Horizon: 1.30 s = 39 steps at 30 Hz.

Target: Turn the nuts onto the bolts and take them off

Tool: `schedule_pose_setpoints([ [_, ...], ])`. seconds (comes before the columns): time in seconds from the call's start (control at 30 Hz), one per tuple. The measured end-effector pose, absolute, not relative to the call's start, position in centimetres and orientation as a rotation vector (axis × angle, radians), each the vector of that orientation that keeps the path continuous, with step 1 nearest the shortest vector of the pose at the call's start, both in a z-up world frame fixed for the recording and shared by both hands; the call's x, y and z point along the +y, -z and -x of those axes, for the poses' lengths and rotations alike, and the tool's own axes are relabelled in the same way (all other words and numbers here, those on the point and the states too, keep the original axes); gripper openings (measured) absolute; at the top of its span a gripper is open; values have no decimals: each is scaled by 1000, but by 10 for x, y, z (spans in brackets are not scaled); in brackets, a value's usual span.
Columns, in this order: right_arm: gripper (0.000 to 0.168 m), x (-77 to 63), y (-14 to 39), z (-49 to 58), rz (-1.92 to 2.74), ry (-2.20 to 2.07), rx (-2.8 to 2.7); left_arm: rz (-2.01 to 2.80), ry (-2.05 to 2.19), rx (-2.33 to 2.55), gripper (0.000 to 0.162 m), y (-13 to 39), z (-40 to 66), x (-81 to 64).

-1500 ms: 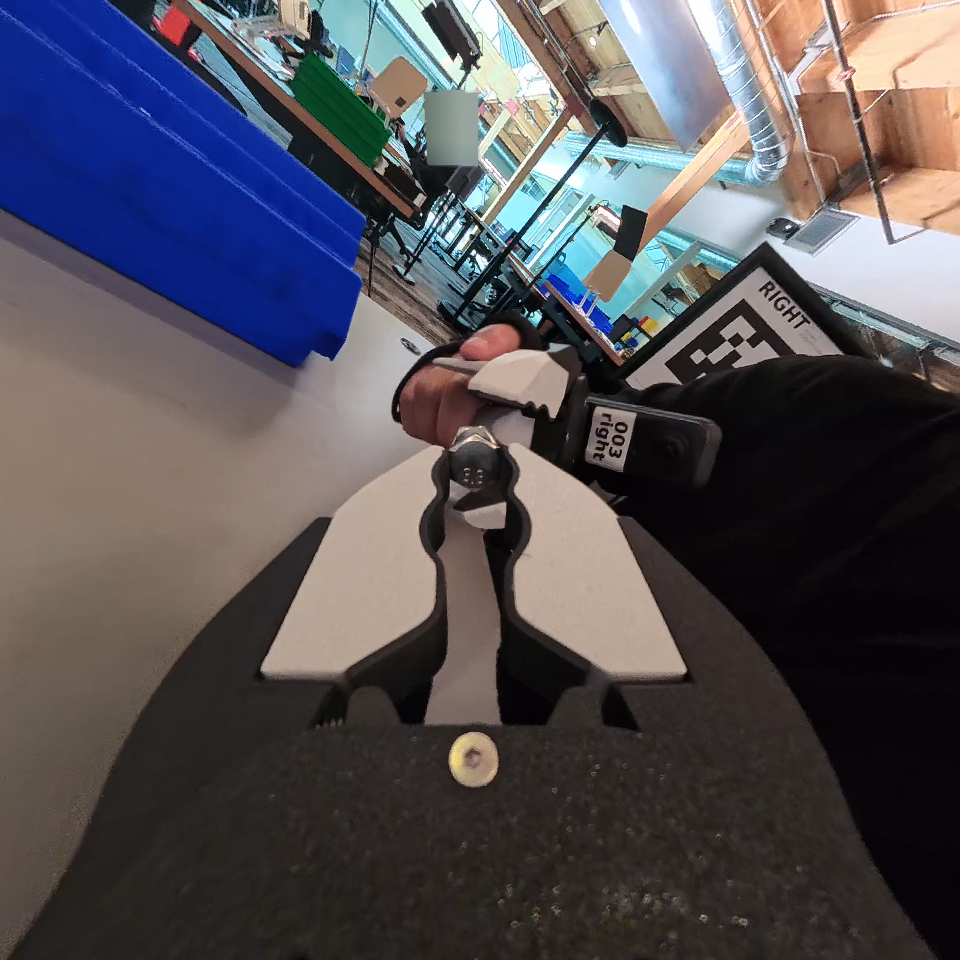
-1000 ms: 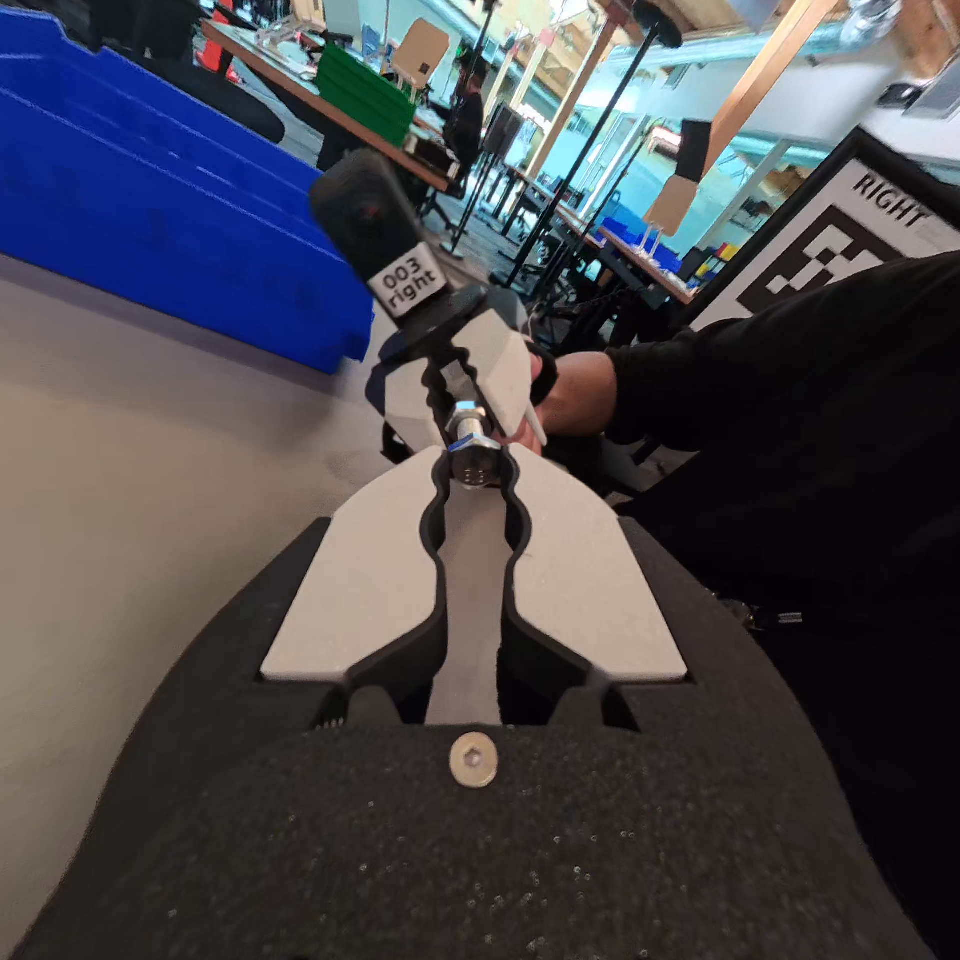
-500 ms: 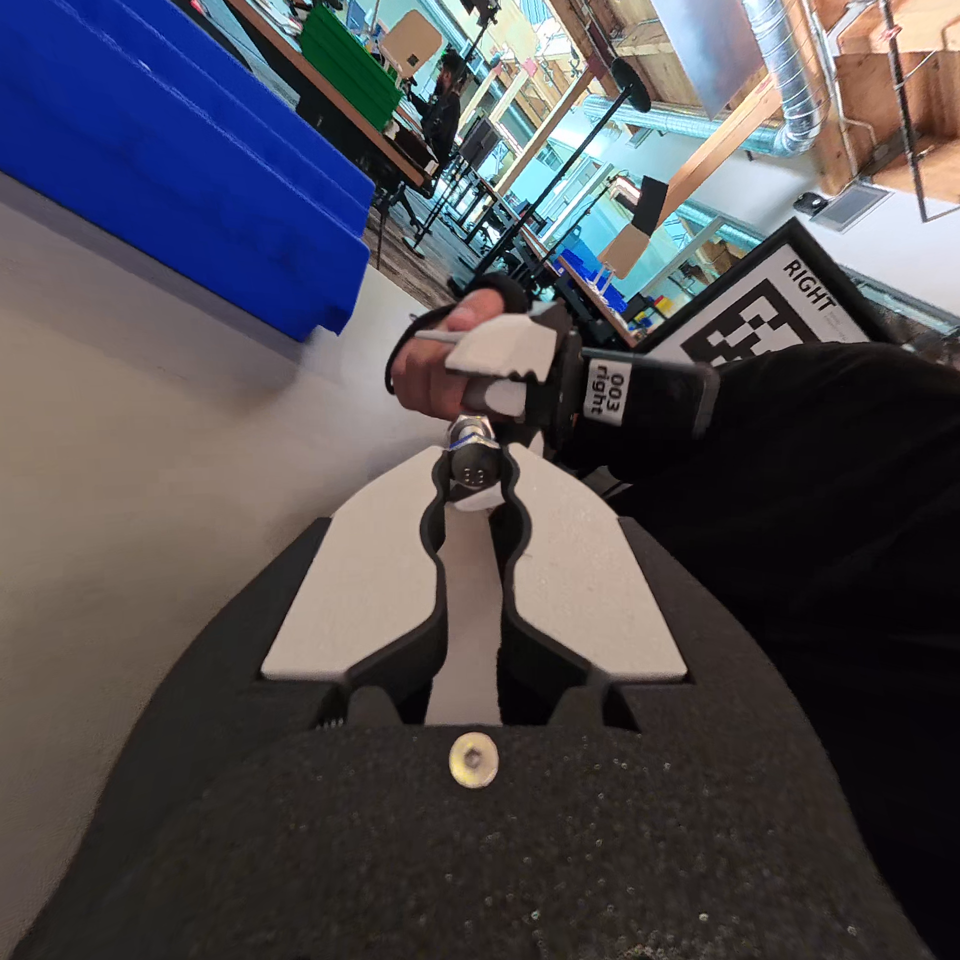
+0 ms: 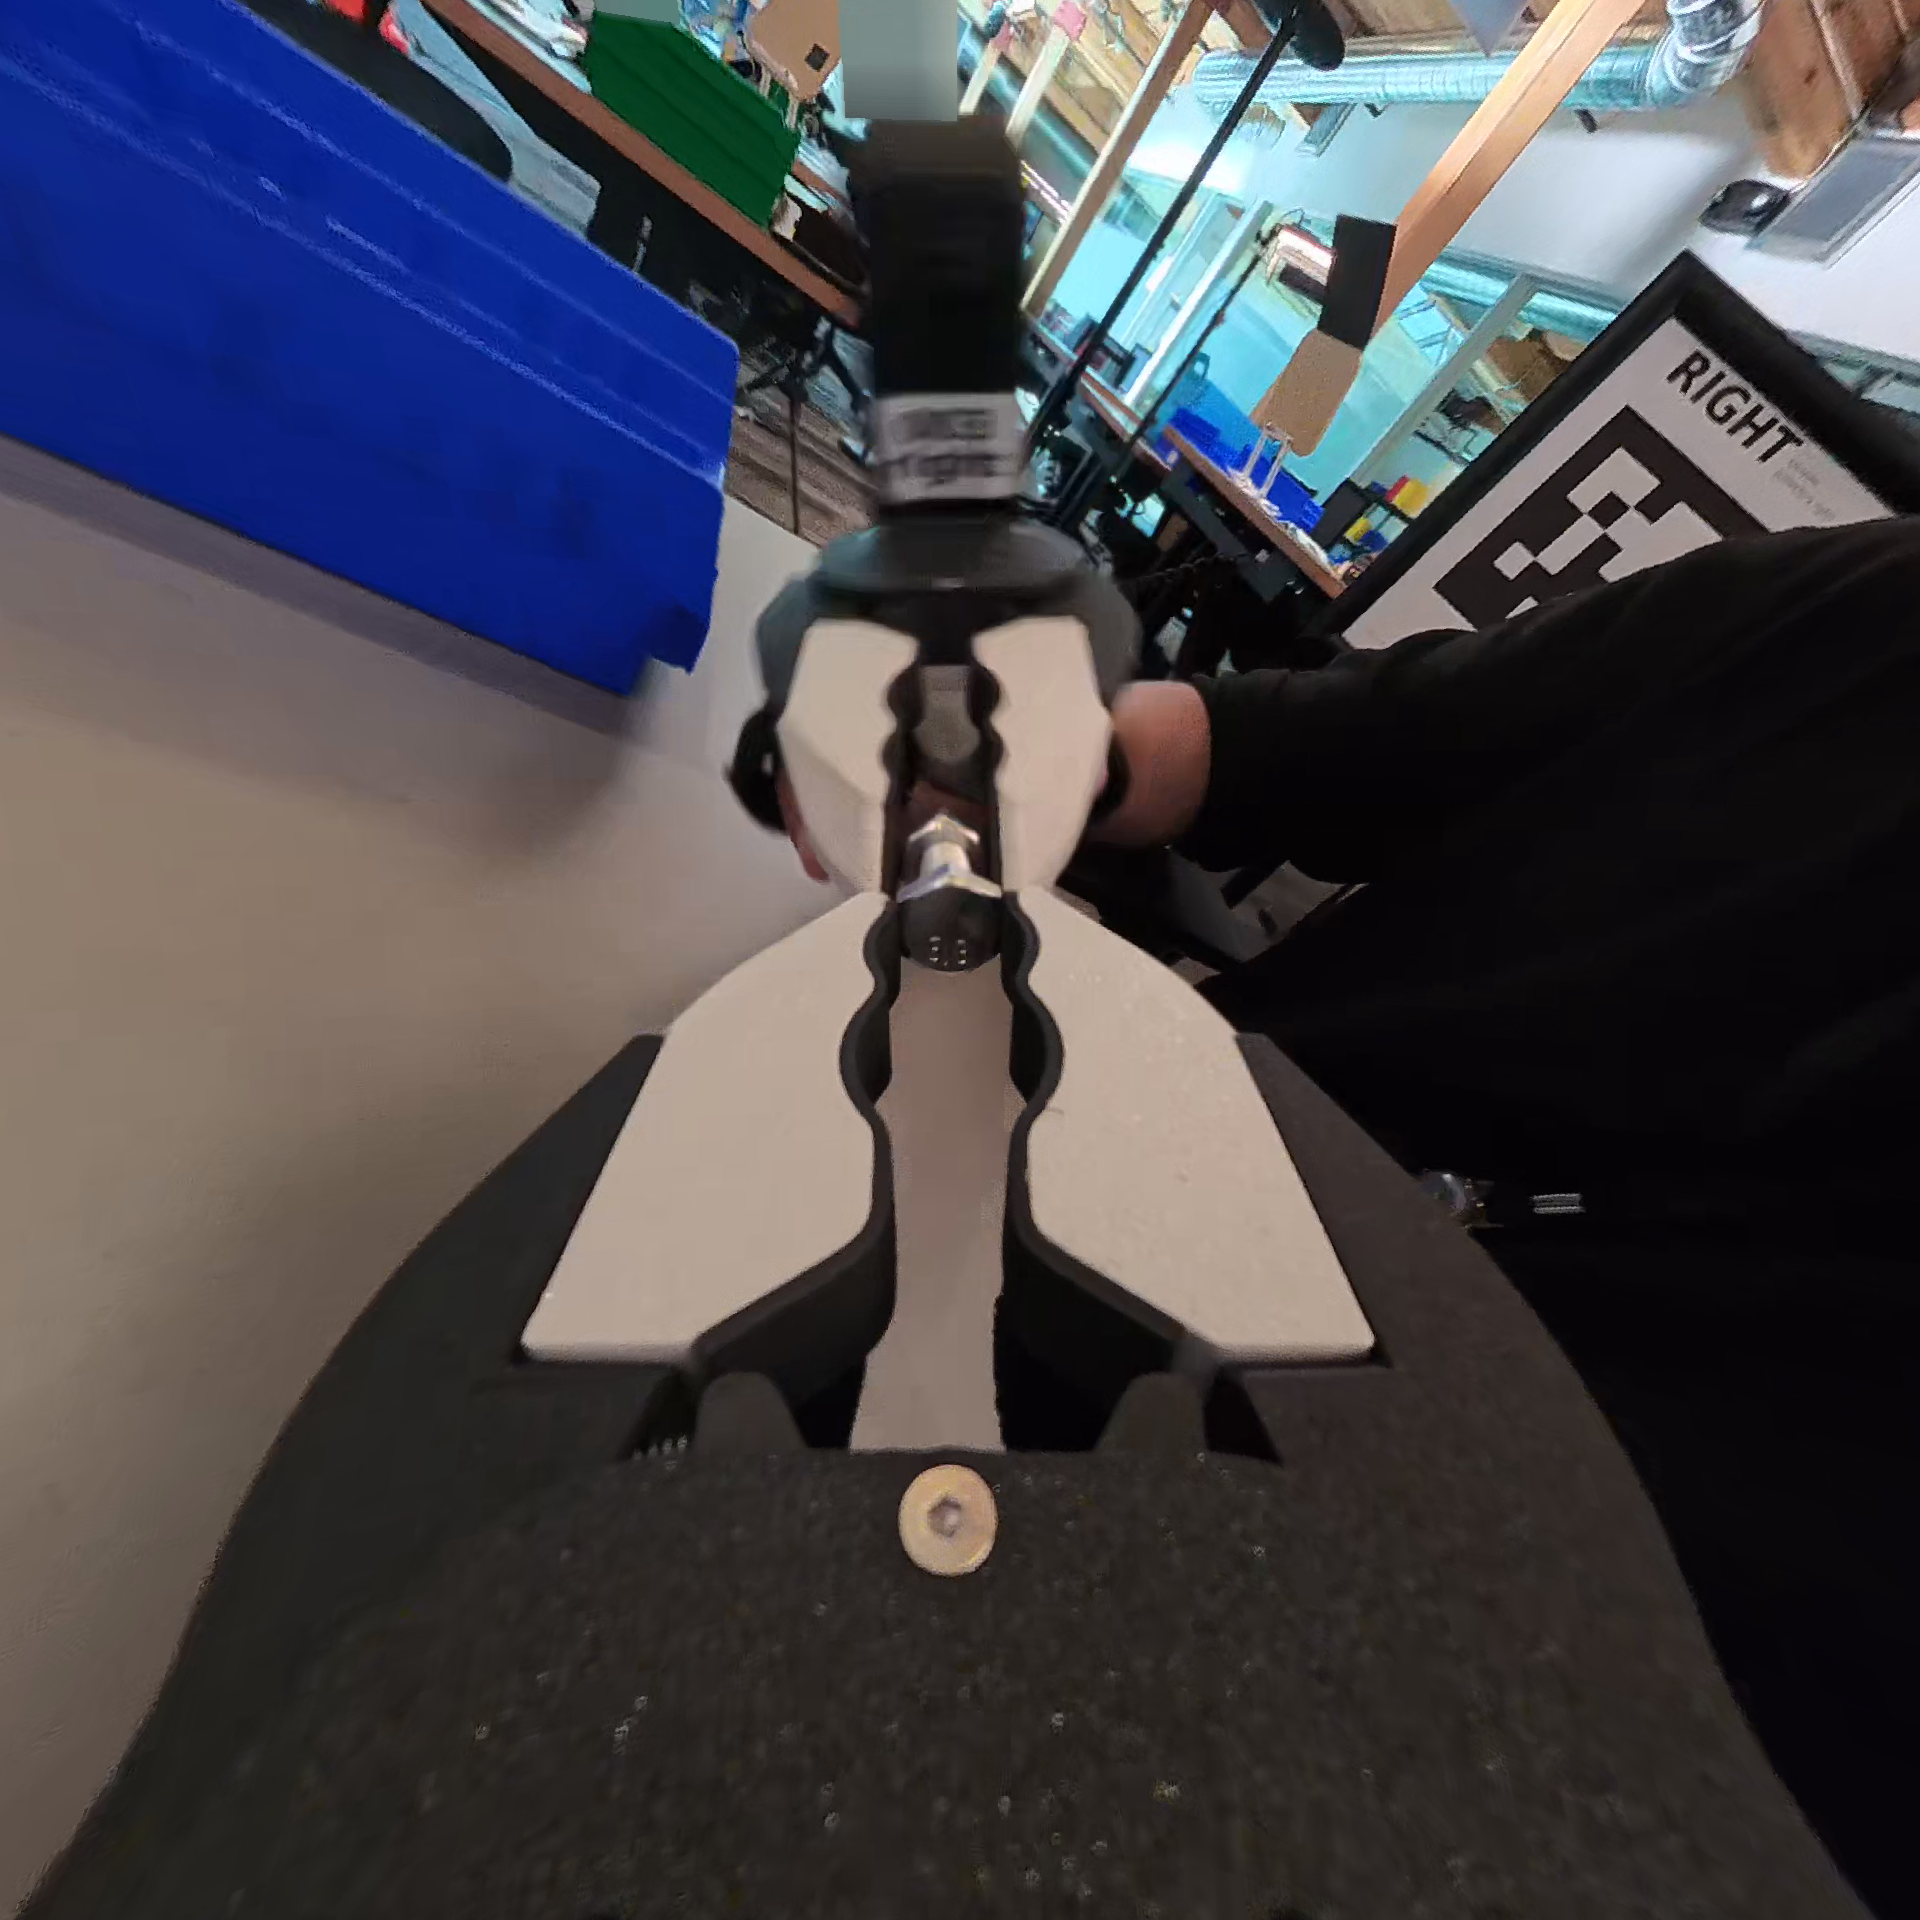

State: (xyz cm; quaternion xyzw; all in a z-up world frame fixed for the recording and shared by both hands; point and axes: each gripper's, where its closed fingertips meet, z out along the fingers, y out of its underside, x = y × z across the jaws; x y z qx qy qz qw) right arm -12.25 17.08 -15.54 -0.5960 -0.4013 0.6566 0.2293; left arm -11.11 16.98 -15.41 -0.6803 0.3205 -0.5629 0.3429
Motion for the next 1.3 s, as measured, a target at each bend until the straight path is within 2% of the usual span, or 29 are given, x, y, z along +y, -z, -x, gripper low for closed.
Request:
schedule_pose_setpoints([
  [0.07, 18, 177, 151, 124, 1799, -2316, -771, 1770, 1358, 857, 17, 156, 113, 173],
  [0.13, 18, 180, 155, 126, 1823, -2504, -626, 1804, 1285, 883, 17, 162, 116, 175],
  [0.23, 32, 178, 147, 126, 1685, -2444, -672, 1761, 1363, 828, 17, 154, 119, 177],
  [0.33, 47, 176, 153, 127, 1638, -2136, -857, 1722, 1400, 765, 17, 146, 127, 182],
  [0.37, 47, 176, 155, 127, 1611, -2040, -907, 1714, 1416, 751, 17, 145, 129, 183],
  [0.47, 42, 185, 154, 123, 1529, -1818, -922, 1711, 1429, 740, 17, 146, 130, 183],
  [0.63, 39, 185, 156, 124, 1529, -1810, -941, 1715, 1436, 780, 17, 148, 121, 178],
  [0.73, 18, 182, 156, 122, 1516, -1830, -975, 1737, 1427, 794, 17, 154, 117, 178],
  [0.93, 18, 181, 152, 119, 1513, -1795, -1028, 1729, 1445, 768, 17, 151, 116, 178],
  [0.97, 17, 182, 151, 118, 1511, -1790, -1026, 1740, 1429, 753, 21, 151, 117, 178],
  [1.07, 17, 186, 142, 113, 1497, -1735, -1016, 1727, 1430, 652, 67, 139, 121, 170],
  [1.17, 18, 200, 115, 98, 1443, -1617, -995, 1619, 1410, 532, 71, 135, 128, 144],
  [1.3, 17, 251, 39, 46, 1330, -1274, -914, 1631, 1416, 429, 69, 153, 129, 117],
])
